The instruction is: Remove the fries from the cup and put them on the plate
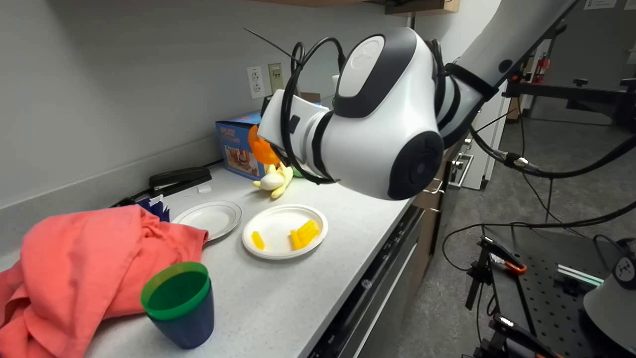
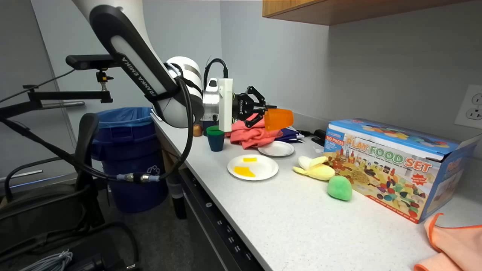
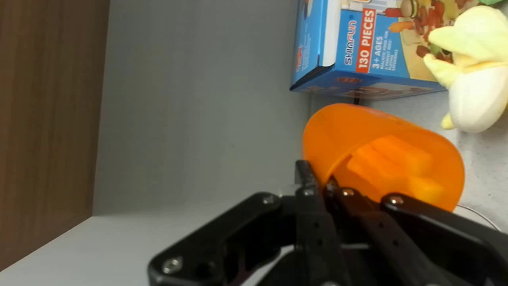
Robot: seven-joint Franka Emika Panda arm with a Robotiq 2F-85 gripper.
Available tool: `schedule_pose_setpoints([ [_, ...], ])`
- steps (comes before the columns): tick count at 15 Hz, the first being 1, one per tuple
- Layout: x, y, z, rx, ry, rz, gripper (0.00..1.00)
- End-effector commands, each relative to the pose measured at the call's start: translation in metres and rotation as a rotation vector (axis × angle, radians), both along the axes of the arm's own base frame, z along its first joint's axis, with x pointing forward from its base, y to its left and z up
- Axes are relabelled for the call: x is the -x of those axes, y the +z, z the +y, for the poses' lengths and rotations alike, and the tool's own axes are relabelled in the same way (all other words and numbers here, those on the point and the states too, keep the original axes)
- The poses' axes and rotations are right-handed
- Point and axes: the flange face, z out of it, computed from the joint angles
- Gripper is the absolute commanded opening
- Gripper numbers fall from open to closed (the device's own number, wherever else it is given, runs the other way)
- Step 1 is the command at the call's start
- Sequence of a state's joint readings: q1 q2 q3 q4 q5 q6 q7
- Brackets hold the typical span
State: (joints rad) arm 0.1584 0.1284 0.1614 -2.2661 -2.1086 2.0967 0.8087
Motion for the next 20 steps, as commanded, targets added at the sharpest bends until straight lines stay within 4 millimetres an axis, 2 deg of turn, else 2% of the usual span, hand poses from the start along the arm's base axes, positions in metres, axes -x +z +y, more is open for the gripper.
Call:
schedule_pose_setpoints([
  [1, 0.0, 0.012, -0.003, 0.066, 0.045, -0.093, 0.01],
  [8, 0.003, 0.001, -0.009, 0.203, 0.102, -0.171, 0.01],
  [14, 0.013, -0.001, -0.011, 0.239, 0.126, -0.185, 0.01],
  [16, 0.012, -0.004, -0.014, 0.218, 0.094, -0.13, 0.01],
  [20, 0.007, -0.007, -0.025, 0.052, 0.003, 0.078, 0.01],
])
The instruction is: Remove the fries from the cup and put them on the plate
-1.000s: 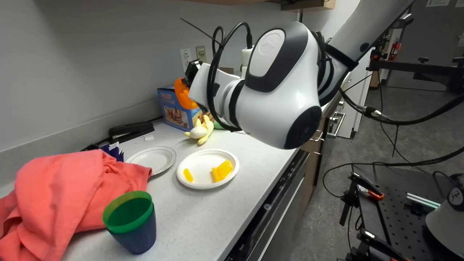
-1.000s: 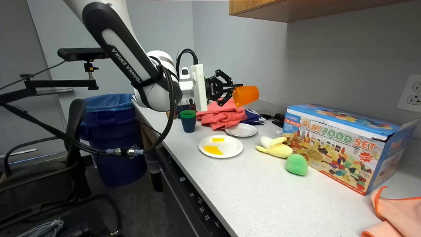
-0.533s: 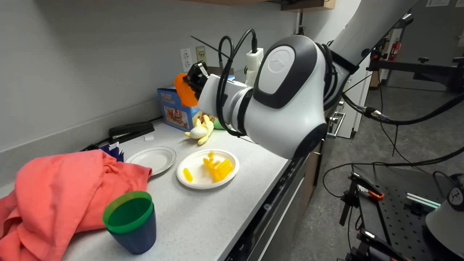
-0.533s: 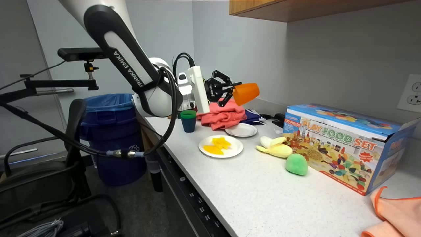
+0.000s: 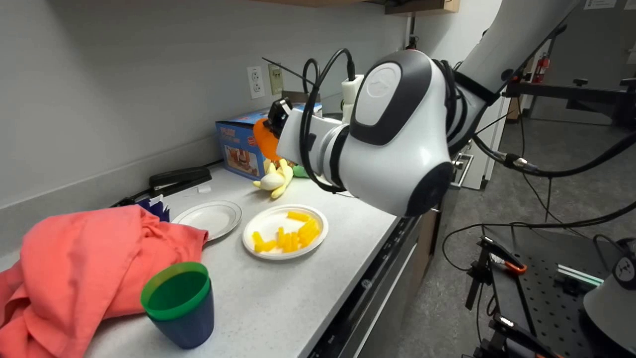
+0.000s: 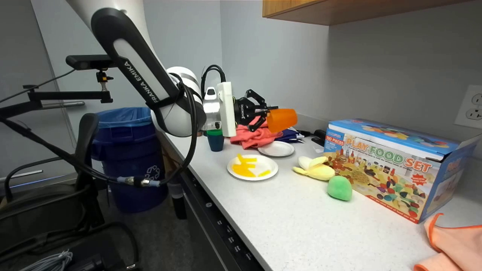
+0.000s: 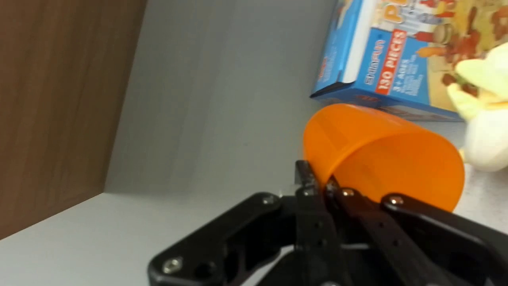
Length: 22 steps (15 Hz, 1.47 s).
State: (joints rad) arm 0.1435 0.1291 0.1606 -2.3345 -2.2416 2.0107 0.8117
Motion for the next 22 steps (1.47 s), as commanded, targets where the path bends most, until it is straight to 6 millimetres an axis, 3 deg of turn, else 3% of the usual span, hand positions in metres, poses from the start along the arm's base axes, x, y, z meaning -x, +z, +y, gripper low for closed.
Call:
schedule_pose_setpoints([
  [1, -0.005, 0.012, -0.01, -0.128, -0.058, 0.144, 0.01],
  [9, -0.029, 0.056, -0.048, -0.511, -0.208, 0.416, 0.01],
  [16, -0.041, 0.038, -0.105, -0.826, -0.341, 0.615, 0.01],
  [20, -0.049, 0.024, -0.126, -1.015, -0.396, 0.705, 0.01],
  [22, -0.058, 0.026, -0.132, -1.12, -0.414, 0.749, 0.01],
])
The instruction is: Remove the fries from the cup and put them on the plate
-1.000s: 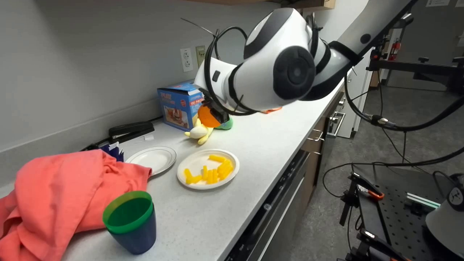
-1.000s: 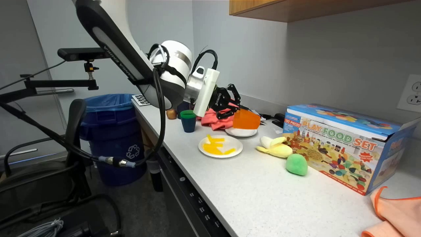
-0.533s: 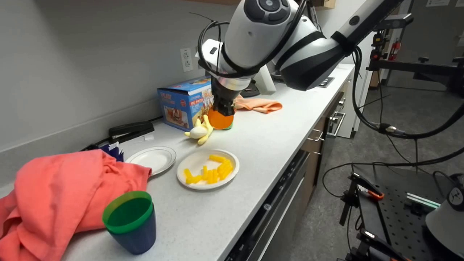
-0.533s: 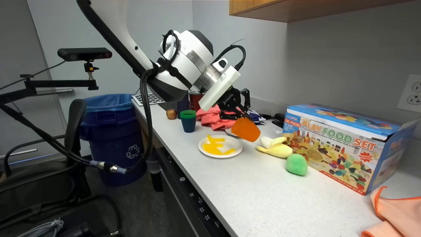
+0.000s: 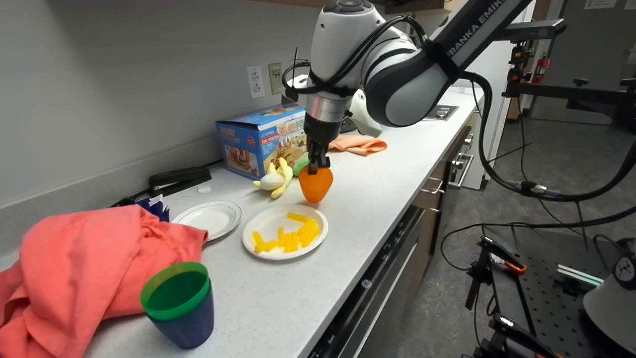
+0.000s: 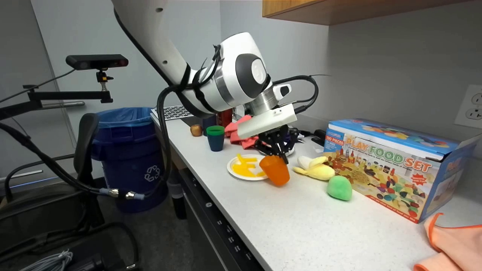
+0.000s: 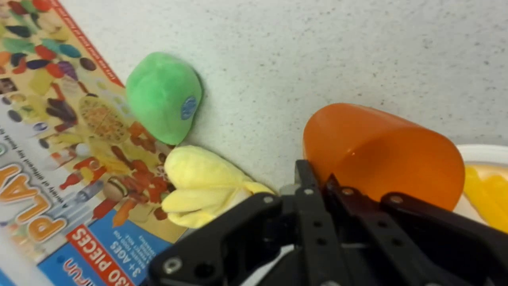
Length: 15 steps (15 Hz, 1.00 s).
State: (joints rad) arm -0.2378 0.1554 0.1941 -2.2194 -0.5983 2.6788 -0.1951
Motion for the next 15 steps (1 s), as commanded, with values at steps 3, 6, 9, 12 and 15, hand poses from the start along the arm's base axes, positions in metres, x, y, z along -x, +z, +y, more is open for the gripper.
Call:
schedule_pose_setpoints([
  [3, -0.033, 0.026, -0.02, -0.295, -0.08, 0.083, 0.01],
  [6, -0.039, 0.057, -0.039, -0.452, -0.175, 0.144, 0.01],
  [9, -0.04, 0.08, -0.059, -0.483, -0.313, 0.167, 0.01],
  [12, -0.04, 0.091, -0.07, -0.363, -0.384, 0.162, 0.01],
  [15, -0.041, 0.092, -0.065, -0.279, -0.403, 0.156, 0.01],
])
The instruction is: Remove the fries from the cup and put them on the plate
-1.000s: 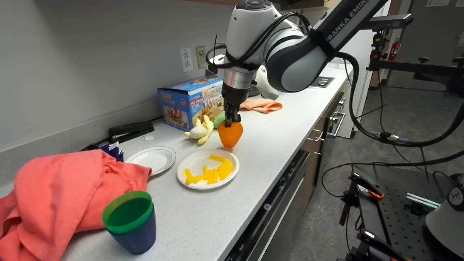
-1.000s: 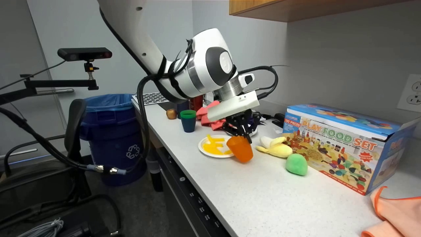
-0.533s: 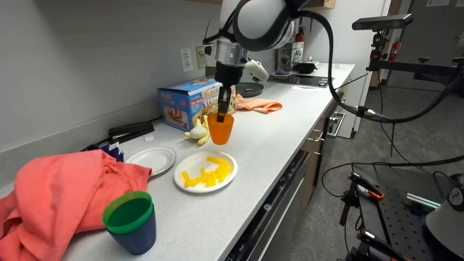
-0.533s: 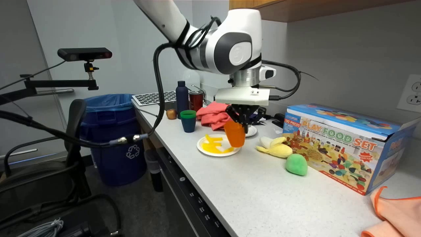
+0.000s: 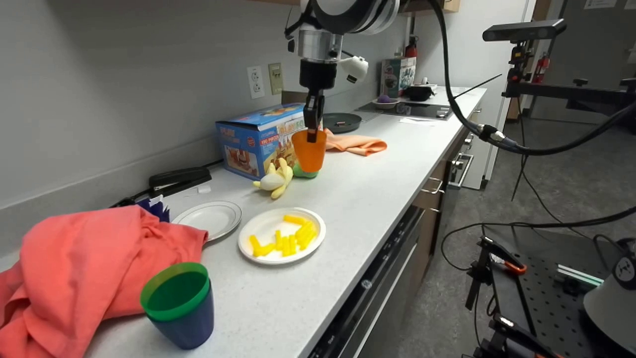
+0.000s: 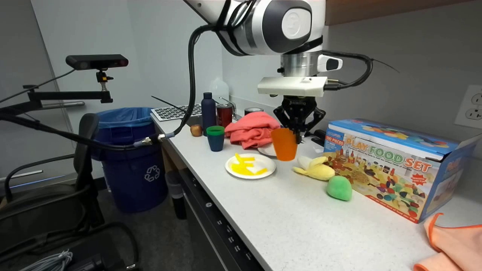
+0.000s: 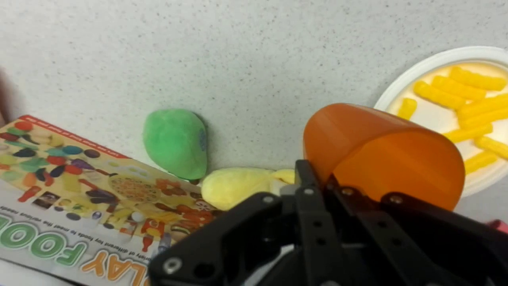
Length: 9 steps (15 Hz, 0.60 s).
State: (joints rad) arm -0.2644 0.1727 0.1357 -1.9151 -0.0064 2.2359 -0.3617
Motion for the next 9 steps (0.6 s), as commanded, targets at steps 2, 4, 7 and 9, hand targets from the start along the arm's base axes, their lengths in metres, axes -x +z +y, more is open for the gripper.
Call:
schedule_pose_setpoints([
  [2, -0.003, 0.005, 0.015, 0.098, -0.024, 0.014, 0.01],
  [4, -0.004, 0.003, 0.021, 0.111, -0.033, 0.004, 0.01],
  [7, -0.005, 0.0, 0.027, 0.112, -0.045, -0.011, 0.01],
  [9, -0.006, -0.002, 0.029, 0.113, -0.055, -0.017, 0.01],
])
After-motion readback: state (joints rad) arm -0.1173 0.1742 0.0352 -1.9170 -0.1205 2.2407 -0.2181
